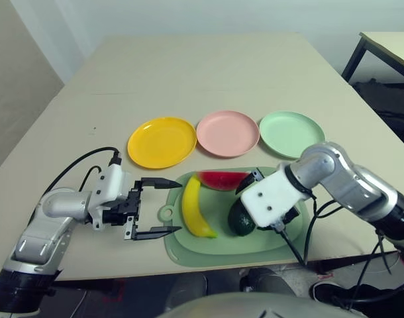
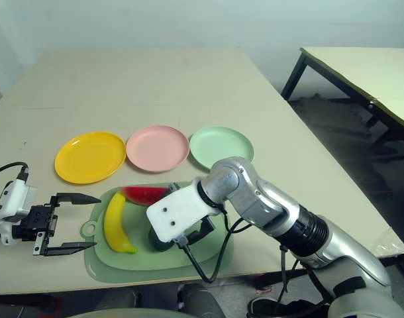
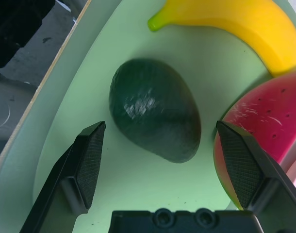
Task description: Place the fruits into color-matched plates.
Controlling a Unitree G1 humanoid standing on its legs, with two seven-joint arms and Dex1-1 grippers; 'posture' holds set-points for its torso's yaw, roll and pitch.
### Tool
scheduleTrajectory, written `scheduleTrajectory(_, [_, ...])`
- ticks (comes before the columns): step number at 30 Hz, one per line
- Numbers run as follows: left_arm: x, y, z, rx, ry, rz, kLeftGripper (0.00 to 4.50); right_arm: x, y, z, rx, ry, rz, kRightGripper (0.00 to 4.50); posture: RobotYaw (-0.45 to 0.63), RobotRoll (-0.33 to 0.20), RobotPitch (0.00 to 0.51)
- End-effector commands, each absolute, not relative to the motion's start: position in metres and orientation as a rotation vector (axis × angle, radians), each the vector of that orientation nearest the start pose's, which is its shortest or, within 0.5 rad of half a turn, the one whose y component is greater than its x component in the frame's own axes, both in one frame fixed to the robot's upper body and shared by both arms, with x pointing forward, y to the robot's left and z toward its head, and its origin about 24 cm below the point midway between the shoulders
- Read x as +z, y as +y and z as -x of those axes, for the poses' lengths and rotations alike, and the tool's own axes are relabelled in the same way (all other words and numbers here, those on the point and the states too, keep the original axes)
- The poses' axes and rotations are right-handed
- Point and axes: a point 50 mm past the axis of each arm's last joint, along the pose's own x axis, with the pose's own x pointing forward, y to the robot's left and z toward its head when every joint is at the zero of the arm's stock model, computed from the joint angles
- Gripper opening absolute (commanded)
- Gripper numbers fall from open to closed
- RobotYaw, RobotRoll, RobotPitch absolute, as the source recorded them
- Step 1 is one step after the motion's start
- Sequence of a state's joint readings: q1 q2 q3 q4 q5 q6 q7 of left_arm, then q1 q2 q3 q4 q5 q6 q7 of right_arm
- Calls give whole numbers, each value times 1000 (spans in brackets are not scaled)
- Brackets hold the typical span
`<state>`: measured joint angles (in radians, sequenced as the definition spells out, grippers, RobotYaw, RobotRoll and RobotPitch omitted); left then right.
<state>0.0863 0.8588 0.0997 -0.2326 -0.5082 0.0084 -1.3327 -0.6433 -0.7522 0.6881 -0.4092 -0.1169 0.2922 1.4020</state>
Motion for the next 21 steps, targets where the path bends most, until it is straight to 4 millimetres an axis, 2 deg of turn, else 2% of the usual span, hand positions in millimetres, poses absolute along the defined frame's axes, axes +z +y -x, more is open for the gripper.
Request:
scheduleTrajectory(1, [128, 232, -199, -1369, 116, -419, 4500, 134, -86, -230, 1811, 269, 1271, 4485, 65, 0, 37])
scheduleTrajectory(21, [128, 234, -197, -1367, 124, -418, 4500, 122, -75, -221, 1883, 220, 1235, 4485, 73, 0, 38])
